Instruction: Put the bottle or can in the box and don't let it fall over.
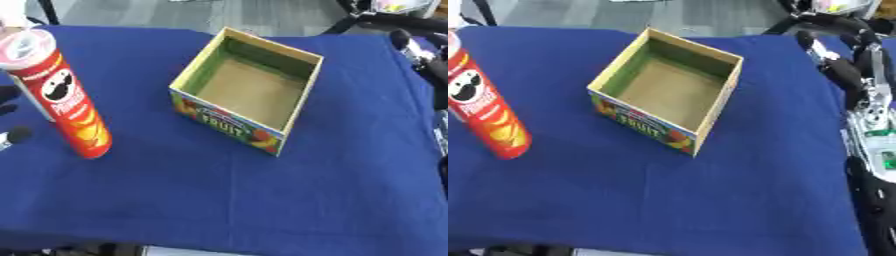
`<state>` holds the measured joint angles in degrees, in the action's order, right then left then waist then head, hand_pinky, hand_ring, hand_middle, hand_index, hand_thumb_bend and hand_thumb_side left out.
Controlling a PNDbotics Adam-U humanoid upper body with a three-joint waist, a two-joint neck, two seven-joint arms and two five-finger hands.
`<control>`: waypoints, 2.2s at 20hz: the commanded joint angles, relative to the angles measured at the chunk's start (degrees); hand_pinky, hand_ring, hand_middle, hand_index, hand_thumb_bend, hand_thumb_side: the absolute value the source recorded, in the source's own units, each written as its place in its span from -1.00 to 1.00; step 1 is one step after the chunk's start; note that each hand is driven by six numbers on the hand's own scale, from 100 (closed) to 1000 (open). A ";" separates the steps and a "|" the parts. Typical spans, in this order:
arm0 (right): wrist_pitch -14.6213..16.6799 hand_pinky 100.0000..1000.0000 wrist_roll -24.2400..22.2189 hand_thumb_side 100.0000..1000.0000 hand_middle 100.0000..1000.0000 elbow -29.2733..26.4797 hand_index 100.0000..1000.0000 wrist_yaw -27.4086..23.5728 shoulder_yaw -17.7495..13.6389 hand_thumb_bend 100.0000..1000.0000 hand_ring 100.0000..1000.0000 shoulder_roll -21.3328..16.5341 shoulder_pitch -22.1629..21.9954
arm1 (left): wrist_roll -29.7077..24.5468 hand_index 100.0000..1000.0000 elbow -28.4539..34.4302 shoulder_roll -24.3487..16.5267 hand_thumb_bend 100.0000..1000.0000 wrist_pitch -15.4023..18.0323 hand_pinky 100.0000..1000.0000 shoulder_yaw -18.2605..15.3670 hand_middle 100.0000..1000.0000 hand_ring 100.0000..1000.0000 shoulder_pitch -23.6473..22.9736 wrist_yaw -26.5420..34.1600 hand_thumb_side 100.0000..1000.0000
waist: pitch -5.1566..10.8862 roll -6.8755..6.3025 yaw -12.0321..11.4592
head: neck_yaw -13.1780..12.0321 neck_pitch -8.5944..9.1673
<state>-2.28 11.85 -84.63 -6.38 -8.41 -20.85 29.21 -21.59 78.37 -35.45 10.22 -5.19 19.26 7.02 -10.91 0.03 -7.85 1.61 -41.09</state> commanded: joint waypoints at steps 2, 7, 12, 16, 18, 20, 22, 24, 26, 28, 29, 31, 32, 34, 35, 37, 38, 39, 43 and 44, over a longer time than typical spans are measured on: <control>0.12 0.41 -0.33 -0.41 1.00 -0.69 0.57 -0.36 0.04 0.42 0.94 -0.82 0.70 | 0.39 0.75 0.19 -1.08 0.48 -0.14 0.96 0.15 0.74 1.00 1.38 -1.09 -0.21 | 1.08 -0.33 0.02 | -0.17 0.07; 0.10 0.41 -0.57 -0.42 1.00 -0.60 0.57 -0.39 0.20 0.42 0.94 -0.67 0.81 | 0.06 0.74 -0.37 -0.36 0.48 -0.12 0.95 0.86 0.73 1.00 2.96 -1.52 -0.20 | 1.02 -0.27 0.05 | -0.35 0.05; 0.10 0.42 -0.73 -0.42 1.00 -0.56 0.57 -0.43 0.28 0.42 0.94 -0.62 0.95 | -0.42 0.72 -1.40 0.43 0.49 -0.27 0.95 1.59 0.72 1.00 4.46 -2.07 -0.21 | 0.93 -0.17 0.22 | -0.55 0.06; 0.12 0.42 -0.76 -0.42 1.00 -0.57 0.57 -0.48 0.30 0.42 0.94 -0.57 0.94 | -0.32 0.72 -2.09 0.84 0.49 -0.37 0.94 1.80 0.71 1.00 5.17 -2.41 -0.21 | 0.89 -0.22 0.30 | -0.56 0.15; 0.13 0.42 -0.77 -0.42 1.00 -0.59 0.57 -0.50 0.30 0.41 0.94 -0.54 0.92 | -0.17 0.71 -2.36 0.99 0.48 -0.45 0.94 1.92 0.70 1.00 5.45 -2.51 -0.21 | 0.85 -0.24 0.34 | -0.56 0.19; 0.12 0.42 -0.78 -0.42 1.00 -0.58 0.57 -0.54 0.30 0.41 0.94 -0.52 0.89 | -0.13 0.72 -2.68 1.17 0.47 -0.59 0.95 2.08 0.71 1.00 5.72 -2.53 -0.21 | 0.82 -0.25 0.37 | -0.59 0.19; 0.12 0.42 -0.80 -0.42 1.00 -0.57 0.57 -0.59 0.30 0.41 0.94 -0.51 0.87 | -0.22 0.72 -3.04 1.44 0.46 -0.74 0.96 2.22 0.71 1.00 6.07 -2.46 -0.20 | 0.80 -0.23 0.40 | -0.68 0.24; 0.12 0.42 -0.83 -0.42 1.00 -0.56 0.57 -0.62 0.31 0.41 0.94 -0.48 0.89 | -0.36 0.72 -3.36 1.69 0.47 -0.83 0.96 2.35 0.71 1.00 6.43 -2.41 -0.20 | 0.79 -0.21 0.44 | -0.77 0.32; 0.13 0.42 -0.84 -0.42 1.00 -0.56 0.57 -0.64 0.30 0.41 0.94 -0.44 0.90 | -0.50 0.72 -3.68 1.89 0.48 -0.89 0.96 2.53 0.71 1.00 6.74 -2.54 -0.20 | 0.79 -0.19 0.49 | -0.83 0.40; 0.13 0.42 -0.84 -0.42 1.00 -0.56 0.57 -0.69 0.30 0.41 0.94 -0.40 0.87 | -0.63 0.71 -3.96 2.12 0.50 -0.87 0.96 2.70 0.71 1.00 7.03 -2.68 -0.19 | 0.77 -0.20 0.54 | -0.90 0.47; 0.13 0.42 -0.87 -0.42 1.00 -0.54 0.57 -0.73 0.32 0.41 0.94 -0.37 0.85 | -0.72 0.71 -4.09 2.22 0.50 -0.84 0.96 2.80 0.71 1.00 7.17 -2.74 -0.20 | 0.76 -0.21 0.56 | -0.91 0.48; 0.13 0.42 -0.92 -0.42 1.00 -0.51 0.57 -0.78 0.35 0.41 0.94 -0.33 0.84 | -0.91 0.71 -4.29 2.44 0.50 -0.74 0.96 3.02 0.71 1.00 7.53 -2.88 -0.20 | 0.73 -0.23 0.61 | -0.97 0.49; 0.13 0.42 -0.93 -0.42 1.00 -0.49 0.57 -0.79 0.36 0.41 0.94 -0.31 0.83 | -0.98 0.71 -4.38 2.55 0.50 -0.69 0.96 3.12 0.71 1.00 7.71 -2.94 -0.20 | 0.71 -0.23 0.63 | -1.00 0.51; 0.14 0.42 -0.94 -0.42 1.00 -0.47 0.57 -0.82 0.36 0.41 0.94 -0.30 0.83 | -1.03 0.71 -4.53 2.64 0.50 -0.60 0.96 3.20 0.71 1.00 7.88 -3.02 -0.20 | 0.70 -0.23 0.64 | -1.02 0.52; 0.14 0.42 -0.96 -0.42 1.00 -0.46 0.57 -0.84 0.38 0.41 0.94 -0.28 0.81 | -1.04 0.71 -4.61 2.72 0.49 -0.59 0.95 3.28 0.70 1.00 8.03 -3.10 -0.22 | 0.67 -0.24 0.69 | -1.05 0.51; 0.15 0.42 -1.00 -0.43 1.00 -0.43 0.57 -0.92 0.40 0.41 0.94 -0.26 0.75 | -0.89 0.70 -4.91 2.97 0.48 -0.56 0.95 3.47 0.70 1.00 8.39 -3.37 -0.22 | 0.60 -0.27 0.76 | -1.12 0.47; 0.16 0.42 -1.01 -0.43 1.00 -0.41 0.57 -0.96 0.40 0.41 0.94 -0.26 0.73 | -0.76 0.70 -5.04 3.08 0.45 -0.53 0.94 3.54 0.69 1.00 8.53 -3.50 -0.25 | 0.55 -0.29 0.80 | -1.14 0.47; 0.16 0.42 -1.01 -0.43 1.00 -0.40 0.57 -0.99 0.40 0.41 0.94 -0.27 0.73 | -0.61 0.70 -5.16 3.16 0.45 -0.48 0.94 3.61 0.69 1.00 8.64 -3.62 -0.25 | 0.52 -0.31 0.82 | -1.15 0.48; 0.17 0.42 -1.06 -0.43 1.00 -0.43 0.57 -1.06 0.44 0.40 0.94 -0.20 0.76 | 0.17 0.68 -5.54 3.61 0.42 -0.36 0.92 3.81 0.68 1.00 9.31 -4.01 -0.29 | 0.44 -0.36 0.92 | -1.20 0.51; 0.17 0.42 -1.07 -0.43 1.00 -0.44 0.57 -1.07 0.45 0.40 0.94 -0.18 0.74 | 0.38 0.68 -5.63 3.73 0.42 -0.36 0.92 3.88 0.67 1.00 9.45 -4.13 -0.30 | 0.43 -0.36 0.96 | -1.23 0.51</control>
<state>-2.20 10.95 -84.35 -7.27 -8.02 -20.33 29.23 -21.65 72.39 -30.64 9.77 -1.21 27.70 3.23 -11.27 -0.22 -6.96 0.58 -41.14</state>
